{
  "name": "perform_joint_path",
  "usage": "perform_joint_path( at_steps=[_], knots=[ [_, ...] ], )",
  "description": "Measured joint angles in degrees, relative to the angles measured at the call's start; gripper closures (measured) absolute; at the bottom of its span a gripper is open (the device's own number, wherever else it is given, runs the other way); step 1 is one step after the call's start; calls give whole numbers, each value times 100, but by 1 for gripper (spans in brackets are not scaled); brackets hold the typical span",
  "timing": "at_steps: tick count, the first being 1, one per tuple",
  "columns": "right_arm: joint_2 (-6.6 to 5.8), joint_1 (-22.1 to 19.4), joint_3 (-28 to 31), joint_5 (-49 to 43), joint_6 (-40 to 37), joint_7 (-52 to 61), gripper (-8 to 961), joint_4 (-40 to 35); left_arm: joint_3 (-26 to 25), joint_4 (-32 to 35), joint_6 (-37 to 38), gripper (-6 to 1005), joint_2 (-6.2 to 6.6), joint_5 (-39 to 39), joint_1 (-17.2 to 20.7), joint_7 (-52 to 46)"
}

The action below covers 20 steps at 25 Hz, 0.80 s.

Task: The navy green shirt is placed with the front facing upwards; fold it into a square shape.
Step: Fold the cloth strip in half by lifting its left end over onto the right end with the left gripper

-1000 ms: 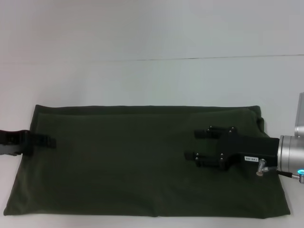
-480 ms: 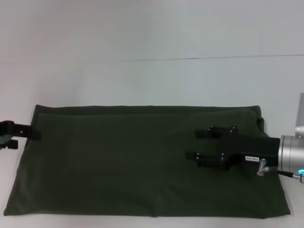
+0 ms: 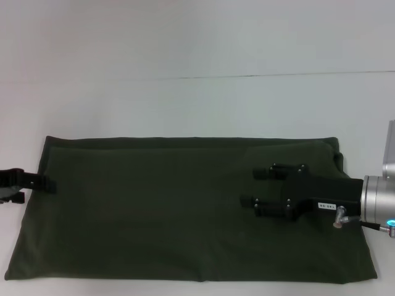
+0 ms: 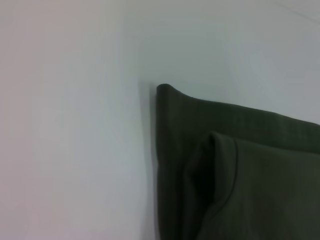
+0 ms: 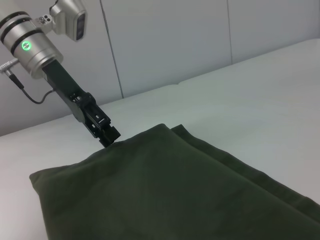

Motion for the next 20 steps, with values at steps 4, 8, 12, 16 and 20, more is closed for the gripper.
perform_joint_path(
  at_steps=[4,8,12,16,20],
  knots=[
    [3,-3,0,0,-13,0,204,1,160,-8,-120,138,-15,13,12,-1],
    [3,-2,0,1,-21,0,204,1,235,-11,-211,138,-60,132,9,-1],
    [3,8,0,3,-21,0,204,1,238,-14,-258,138,-71,159,-3,18],
    [4,10,0,6,-22,0,204,1,239,-19,-269,139,-74,162,-5,29],
    [4,9,0,7,-20,0,203,1,240,-91,-265,139,-82,163,-19,42]
  ],
)
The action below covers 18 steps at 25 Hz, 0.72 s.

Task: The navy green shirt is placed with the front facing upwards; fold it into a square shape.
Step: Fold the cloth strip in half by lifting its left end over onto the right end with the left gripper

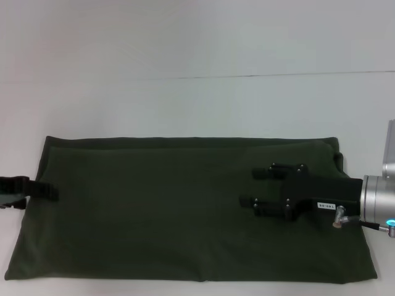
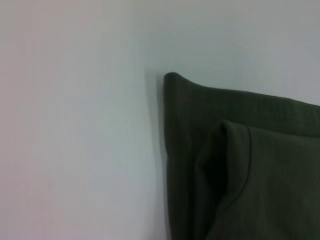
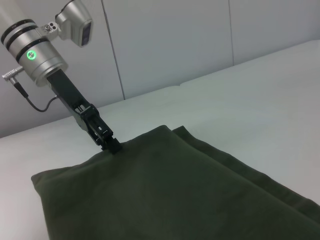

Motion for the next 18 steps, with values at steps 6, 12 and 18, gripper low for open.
perform_joint_path(
  at_steps=[6,12,18],
  knots=[
    [0,0,0,-4,1,0,203,0,-19,-47,-5,139,1,-41,-13,7],
    [0,0,0,-14,0,0,204,0,-43,-92,-6,139,15,-59,-15,9],
    [0,-1,0,-20,-6,0,204,0,-54,-139,1,139,11,-63,-31,11]
  ],
)
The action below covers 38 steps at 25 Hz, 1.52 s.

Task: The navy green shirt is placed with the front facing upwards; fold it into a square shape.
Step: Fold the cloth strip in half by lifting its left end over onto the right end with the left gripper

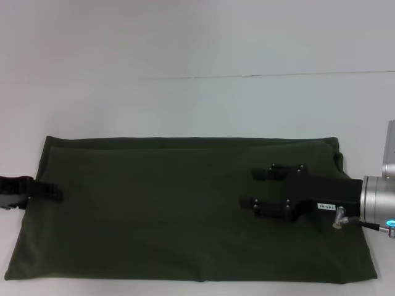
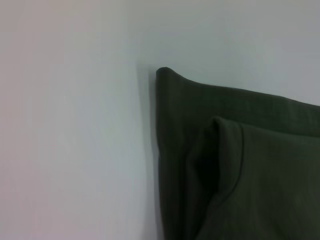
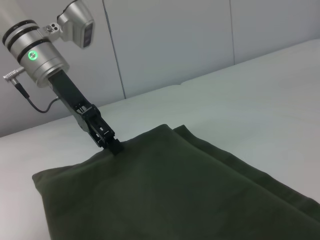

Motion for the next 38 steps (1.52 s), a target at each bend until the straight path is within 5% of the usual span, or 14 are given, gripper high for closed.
perform_joint_path(
  at_steps=[38],
  knots=[
    [0,8,0,-7,31,62,203,-9,-49,-286,125,140,51,-281,-121,52]
  ],
)
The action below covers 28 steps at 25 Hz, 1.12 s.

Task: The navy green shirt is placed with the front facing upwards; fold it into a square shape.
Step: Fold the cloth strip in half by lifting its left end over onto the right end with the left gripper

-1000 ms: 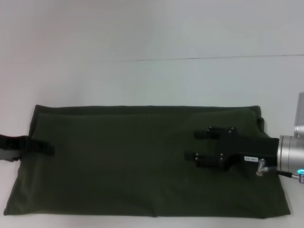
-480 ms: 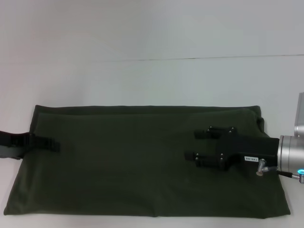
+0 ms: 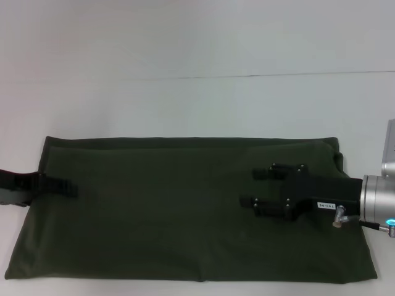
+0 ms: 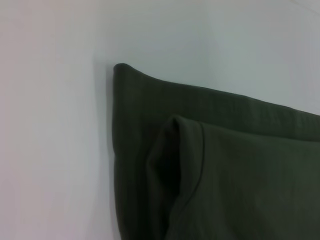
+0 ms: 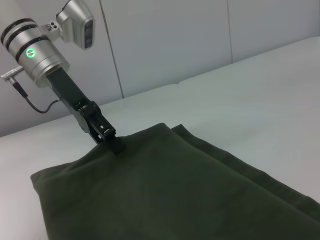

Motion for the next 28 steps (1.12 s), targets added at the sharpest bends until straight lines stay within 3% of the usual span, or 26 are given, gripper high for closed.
perform_joint_path(
  at_steps=[8,13,28],
  knots=[
    [0,1,0,0,4,0,204,0,-7,114,23,140,41,22,-2,-15],
    [0,1,0,5,4,0,204,-5,-19,331,39,217,71,78,46,-34],
    [-9,18,0,5,0,0,204,-18,7,413,-230,206,52,454,54,-78]
  ],
)
